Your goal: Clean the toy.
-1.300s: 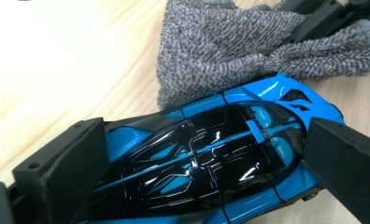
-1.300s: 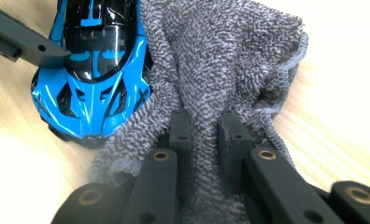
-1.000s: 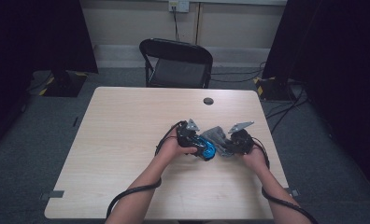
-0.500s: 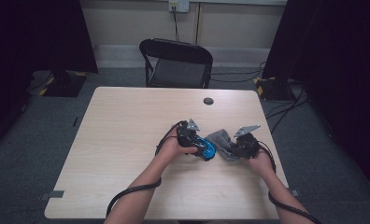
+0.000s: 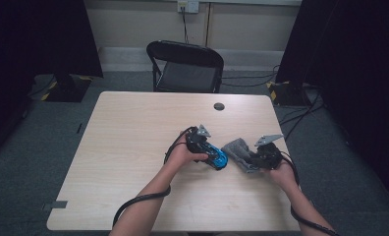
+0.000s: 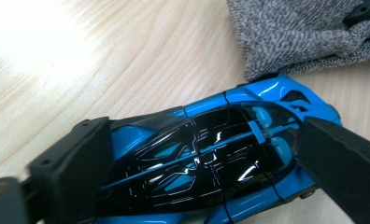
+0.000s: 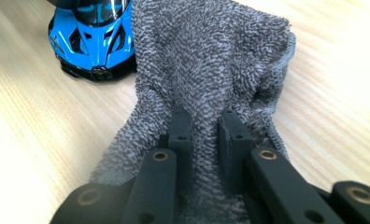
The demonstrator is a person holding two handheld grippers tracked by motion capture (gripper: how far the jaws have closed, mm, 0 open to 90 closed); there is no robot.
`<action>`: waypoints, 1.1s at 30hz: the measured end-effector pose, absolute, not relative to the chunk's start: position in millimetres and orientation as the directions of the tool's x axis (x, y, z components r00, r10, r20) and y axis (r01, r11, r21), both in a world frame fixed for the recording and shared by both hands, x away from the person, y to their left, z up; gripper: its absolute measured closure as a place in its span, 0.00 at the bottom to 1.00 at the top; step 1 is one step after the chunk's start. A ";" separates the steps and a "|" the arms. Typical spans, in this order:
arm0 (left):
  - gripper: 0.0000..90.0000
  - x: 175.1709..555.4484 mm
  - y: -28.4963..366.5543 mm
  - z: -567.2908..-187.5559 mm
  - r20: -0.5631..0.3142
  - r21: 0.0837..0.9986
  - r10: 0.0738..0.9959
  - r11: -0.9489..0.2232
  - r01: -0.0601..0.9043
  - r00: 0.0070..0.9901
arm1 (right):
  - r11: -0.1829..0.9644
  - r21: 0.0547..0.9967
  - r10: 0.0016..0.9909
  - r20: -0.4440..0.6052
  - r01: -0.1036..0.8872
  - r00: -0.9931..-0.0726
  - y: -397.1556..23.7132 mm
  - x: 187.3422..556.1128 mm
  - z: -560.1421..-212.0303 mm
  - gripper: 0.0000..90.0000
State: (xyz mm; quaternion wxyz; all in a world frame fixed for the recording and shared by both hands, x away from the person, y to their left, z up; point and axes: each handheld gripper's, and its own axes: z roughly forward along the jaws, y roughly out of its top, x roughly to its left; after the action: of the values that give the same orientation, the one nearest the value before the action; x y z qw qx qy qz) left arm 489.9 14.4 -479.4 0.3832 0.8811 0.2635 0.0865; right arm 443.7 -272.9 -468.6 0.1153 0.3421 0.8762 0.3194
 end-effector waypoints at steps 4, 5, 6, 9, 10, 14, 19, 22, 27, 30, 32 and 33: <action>0.18 491.5 14.4 -472.3 -0.060 0.710 0.545 -0.566 0.420 0.836 | 0.551 0.649 0.684 0.008 0.524 -0.729 -275.5 443.4 -461.3 0.87; 0.18 491.5 14.5 -471.6 -0.072 0.712 0.543 -0.559 0.424 0.837 | 0.549 0.652 0.683 0.010 0.523 -0.730 -276.1 443.5 -458.9 0.87; 0.19 491.3 15.1 -469.4 -0.080 0.715 0.536 -0.557 0.423 0.840 | 0.547 0.655 0.685 0.007 0.521 -0.728 -276.5 443.5 -456.9 0.87; 0.19 489.7 18.8 -461.5 -0.094 0.729 0.532 -0.539 0.422 0.841 | 0.537 0.668 0.689 0.004 0.515 -0.724 -279.6 443.2 -446.5 0.87; 0.19 489.2 20.9 -458.1 -0.100 0.734 0.528 -0.533 0.421 0.843 | 0.536 0.668 0.691 0.003 0.516 -0.723 -280.4 442.9 -443.2 0.87; 0.19 485.1 34.6 -444.3 -0.102 0.750 0.531 -0.515 0.416 0.841 | 0.532 0.681 0.689 -0.004 0.503 -0.725 -280.0 440.8 -430.9 0.86; 0.19 475.9 60.9 -427.5 -0.089 0.768 0.554 -0.492 0.411 0.828 | 0.552 0.690 0.656 -0.013 0.468 -0.755 -262.5 437.0 -420.4 0.86; 0.19 468.3 79.7 -418.7 -0.079 0.774 0.568 -0.484 0.409 0.820 | 0.565 0.694 0.628 -0.012 0.446 -0.778 -245.1 434.7 -416.0 0.86; 0.19 454.4 109.6 -408.1 -0.069 0.780 0.587 -0.472 0.410 0.807 | 0.590 0.705 0.563 -0.010 0.393 -0.826 -208.8 430.5 -410.0 0.86; 0.19 447.4 127.4 -404.5 -0.070 0.789 0.603 -0.454 0.414 0.795 | 0.615 0.703 0.514 -0.012 0.358 -0.858 -182.0 425.4 -409.1 0.86; 0.19 443.9 137.0 -403.5 -0.078 0.795 0.608 -0.441 0.417 0.790 | 0.638 0.693 0.477 -0.014 0.336 -0.879 -163.7 422.5 -412.0 0.86; 0.19 442.3 141.3 -403.0 -0.073 0.794 0.611 -0.443 0.417 0.788 | 0.646 0.689 0.463 -0.012 0.328 -0.886 -156.1 421.3 -413.9 0.86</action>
State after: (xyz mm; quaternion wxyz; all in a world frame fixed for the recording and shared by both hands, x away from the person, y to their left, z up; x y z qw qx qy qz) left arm 442.3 141.3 -403.0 0.4307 0.8418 0.3051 0.1126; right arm 421.3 -156.1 -413.9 0.0941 0.2194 0.9024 0.3587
